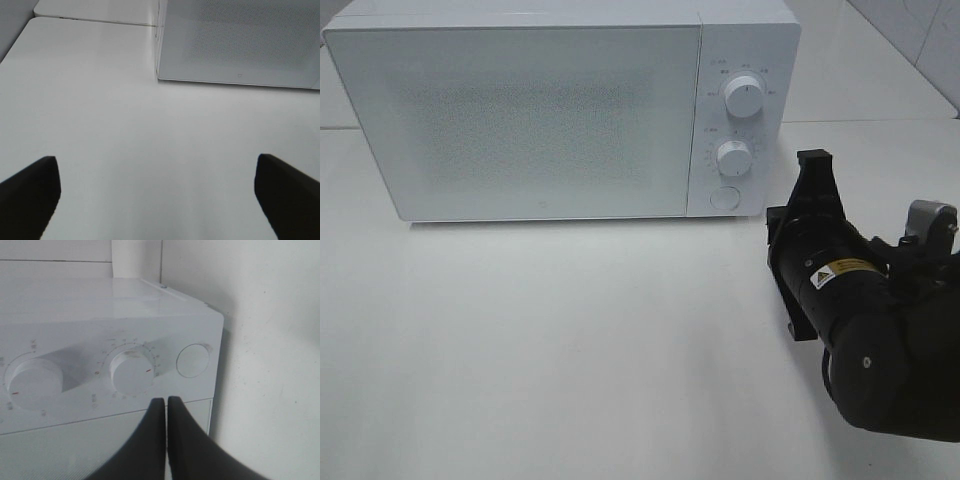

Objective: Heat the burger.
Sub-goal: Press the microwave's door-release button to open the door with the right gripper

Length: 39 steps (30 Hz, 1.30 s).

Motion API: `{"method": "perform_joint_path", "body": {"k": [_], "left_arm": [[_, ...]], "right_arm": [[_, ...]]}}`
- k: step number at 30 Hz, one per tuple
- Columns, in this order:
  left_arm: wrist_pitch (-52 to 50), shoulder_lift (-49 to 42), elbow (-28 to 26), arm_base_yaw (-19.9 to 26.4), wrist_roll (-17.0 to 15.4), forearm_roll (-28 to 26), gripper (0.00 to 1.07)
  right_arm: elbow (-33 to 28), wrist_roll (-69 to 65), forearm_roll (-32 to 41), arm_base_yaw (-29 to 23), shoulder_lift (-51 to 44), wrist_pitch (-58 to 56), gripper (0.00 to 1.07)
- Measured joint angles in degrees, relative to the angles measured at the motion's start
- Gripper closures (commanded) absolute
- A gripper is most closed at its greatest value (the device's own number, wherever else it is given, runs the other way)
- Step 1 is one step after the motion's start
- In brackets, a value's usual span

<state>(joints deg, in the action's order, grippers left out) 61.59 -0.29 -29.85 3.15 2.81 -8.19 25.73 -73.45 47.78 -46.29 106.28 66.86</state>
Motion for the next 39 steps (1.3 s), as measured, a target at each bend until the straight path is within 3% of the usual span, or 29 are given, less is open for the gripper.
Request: {"method": "perform_joint_path", "body": {"k": [14,22,39], "left_arm": [[0.0,0.0,0.0,0.0,0.0,0.0,0.09],[0.0,0.0,0.0,0.0,0.0,0.0,0.09],[0.0,0.0,0.0,0.0,0.0,0.0,0.09]], "right_arm": [[8.6,-1.9,-1.2,0.7,7.8,-1.3,1.07],[14.3,-2.0,-5.3,5.9,11.9,-6.2,1.07],[18.9,-1.3,-7.7,10.0,13.5,-13.8,1.07]]}}
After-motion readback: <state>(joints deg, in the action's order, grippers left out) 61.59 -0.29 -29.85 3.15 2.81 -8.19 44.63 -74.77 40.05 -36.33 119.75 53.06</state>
